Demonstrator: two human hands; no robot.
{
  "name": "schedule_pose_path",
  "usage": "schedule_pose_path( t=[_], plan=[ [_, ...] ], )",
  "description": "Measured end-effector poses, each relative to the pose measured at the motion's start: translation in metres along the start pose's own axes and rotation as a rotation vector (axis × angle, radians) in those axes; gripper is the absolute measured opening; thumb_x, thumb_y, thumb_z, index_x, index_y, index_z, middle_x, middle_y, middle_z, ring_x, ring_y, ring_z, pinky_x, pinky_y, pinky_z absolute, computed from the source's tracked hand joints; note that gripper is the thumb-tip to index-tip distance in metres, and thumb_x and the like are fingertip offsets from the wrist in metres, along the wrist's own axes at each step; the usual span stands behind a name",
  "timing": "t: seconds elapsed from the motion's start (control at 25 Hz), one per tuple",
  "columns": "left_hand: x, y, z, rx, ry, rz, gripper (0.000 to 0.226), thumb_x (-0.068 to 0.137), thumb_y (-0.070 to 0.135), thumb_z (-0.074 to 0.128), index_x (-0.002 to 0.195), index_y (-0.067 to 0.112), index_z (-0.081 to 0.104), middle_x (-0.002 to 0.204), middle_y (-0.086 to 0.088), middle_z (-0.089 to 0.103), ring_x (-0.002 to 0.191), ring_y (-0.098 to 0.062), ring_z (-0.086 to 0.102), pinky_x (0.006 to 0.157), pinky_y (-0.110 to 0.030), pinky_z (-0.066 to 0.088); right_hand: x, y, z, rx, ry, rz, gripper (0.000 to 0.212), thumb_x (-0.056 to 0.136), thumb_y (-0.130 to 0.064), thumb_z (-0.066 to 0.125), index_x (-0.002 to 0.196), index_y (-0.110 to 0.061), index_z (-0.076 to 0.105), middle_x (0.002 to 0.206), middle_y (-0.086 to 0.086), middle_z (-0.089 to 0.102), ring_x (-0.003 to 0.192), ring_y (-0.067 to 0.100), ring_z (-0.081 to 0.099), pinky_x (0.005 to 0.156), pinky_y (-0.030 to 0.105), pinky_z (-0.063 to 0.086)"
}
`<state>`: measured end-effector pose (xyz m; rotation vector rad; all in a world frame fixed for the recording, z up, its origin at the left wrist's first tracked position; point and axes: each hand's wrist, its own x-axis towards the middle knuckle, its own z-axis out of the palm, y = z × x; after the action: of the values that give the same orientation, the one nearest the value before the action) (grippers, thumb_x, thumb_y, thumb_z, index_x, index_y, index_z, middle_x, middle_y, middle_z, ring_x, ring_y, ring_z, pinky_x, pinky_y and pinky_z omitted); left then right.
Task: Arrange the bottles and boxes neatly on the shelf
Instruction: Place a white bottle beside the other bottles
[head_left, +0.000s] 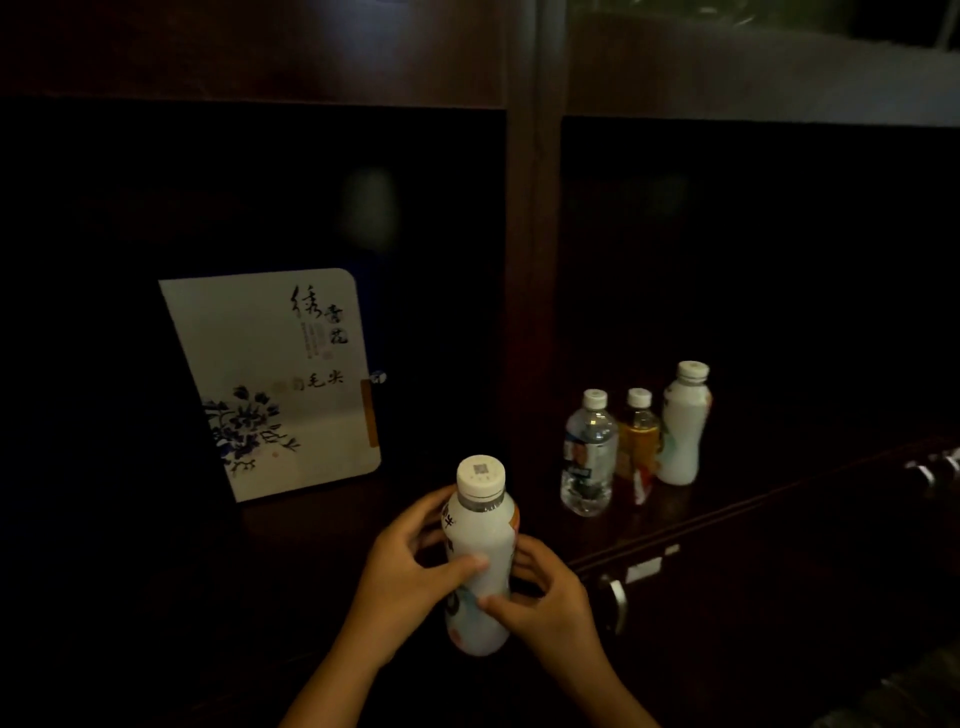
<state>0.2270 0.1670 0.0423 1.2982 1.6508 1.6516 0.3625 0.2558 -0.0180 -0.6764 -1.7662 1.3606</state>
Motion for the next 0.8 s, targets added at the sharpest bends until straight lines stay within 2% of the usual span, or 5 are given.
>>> schedule_pose_path(
  t=[0.2, 0.36, 0.56, 0.72, 0.8],
  plan=[
    [-0.012, 0.015, 0.122, -0.019, -0.033, 0.012, 0.065, 0.062, 0.005, 0.081, 0.108, 0.043, 0.054, 0.106, 0.021, 0.062, 0.099, 0.001, 0.061, 0.069, -0.014, 0.052, -0.033, 0.017, -0.116, -0.044, 0.078, -0.007, 0.057, 0.059, -0.007, 0.082, 0.098, -0.041, 0.058, 0.099, -0.006, 0.07, 0.096, 0.009, 0.065, 0.077, 0.025, 0.055],
    [-0.012, 0.022, 0.22, -0.056, -0.031, 0.003, 0.066, 0.061, 0.003, 0.081, 0.097, 0.05, 0.053, 0.097, 0.029, 0.063, 0.093, 0.013, 0.06, 0.066, -0.006, 0.05, -0.047, 0.031, -0.213, -0.082, 0.078, 0.028, 0.057, 0.056, -0.008, 0.082, 0.094, -0.043, 0.061, 0.098, -0.008, 0.069, 0.093, 0.005, 0.065, 0.069, 0.018, 0.054],
    [0.01, 0.037, 0.315, -0.079, -0.013, 0.02, 0.066, 0.064, 0.002, 0.079, 0.099, 0.05, 0.051, 0.104, 0.026, 0.058, 0.091, 0.018, 0.057, 0.066, -0.004, 0.048, -0.032, 0.039, -0.31, -0.11, 0.071, 0.018, 0.057, 0.058, -0.009, 0.081, 0.1, -0.04, 0.057, 0.102, -0.007, 0.069, 0.098, 0.009, 0.064, 0.075, 0.021, 0.055],
    [0.053, 0.041, 0.354, -0.057, 0.002, 0.035, 0.064, 0.065, 0.008, 0.079, 0.106, 0.047, 0.048, 0.114, 0.015, 0.058, 0.109, -0.004, 0.055, 0.091, -0.026, 0.049, 0.011, 0.044, -0.351, -0.125, 0.042, -0.006, 0.057, 0.062, -0.012, 0.081, 0.11, -0.033, 0.058, 0.101, -0.012, 0.068, 0.097, -0.001, 0.062, 0.074, 0.013, 0.052],
    [0.084, 0.039, 0.366, -0.053, 0.011, 0.066, 0.065, 0.066, 0.008, 0.079, 0.108, 0.045, 0.048, 0.115, 0.012, 0.058, 0.108, -0.004, 0.055, 0.091, -0.025, 0.05, 0.042, 0.045, -0.367, -0.137, 0.041, -0.021, 0.056, 0.062, -0.015, 0.081, 0.108, -0.038, 0.057, 0.1, -0.014, 0.068, 0.097, -0.004, 0.061, 0.074, 0.012, 0.051]
  ],
)
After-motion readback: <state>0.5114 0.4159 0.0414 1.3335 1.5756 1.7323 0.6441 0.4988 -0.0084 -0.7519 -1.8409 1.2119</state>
